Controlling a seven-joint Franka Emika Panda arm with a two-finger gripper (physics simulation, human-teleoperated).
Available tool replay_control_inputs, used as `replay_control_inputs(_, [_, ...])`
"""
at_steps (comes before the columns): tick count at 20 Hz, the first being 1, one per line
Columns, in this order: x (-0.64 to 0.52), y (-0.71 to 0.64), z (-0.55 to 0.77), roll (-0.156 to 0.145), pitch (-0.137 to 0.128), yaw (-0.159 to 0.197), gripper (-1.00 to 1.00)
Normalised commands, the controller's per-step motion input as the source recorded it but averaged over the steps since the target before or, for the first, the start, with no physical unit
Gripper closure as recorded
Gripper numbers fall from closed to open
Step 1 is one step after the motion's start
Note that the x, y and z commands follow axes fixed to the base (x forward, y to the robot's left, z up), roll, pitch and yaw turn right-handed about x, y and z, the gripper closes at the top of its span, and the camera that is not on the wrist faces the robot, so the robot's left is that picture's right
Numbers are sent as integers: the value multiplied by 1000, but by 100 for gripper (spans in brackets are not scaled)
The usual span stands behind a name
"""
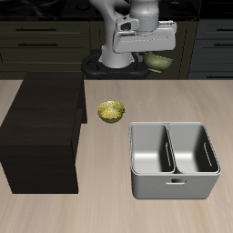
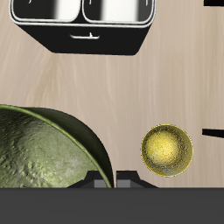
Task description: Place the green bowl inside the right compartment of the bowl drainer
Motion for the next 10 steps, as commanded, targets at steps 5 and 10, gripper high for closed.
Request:
replay_control_inputs(5, [397,-21,165,-62,-29,61,100])
replay_control_inputs(10, [419,-10,30,-39,24,15,100])
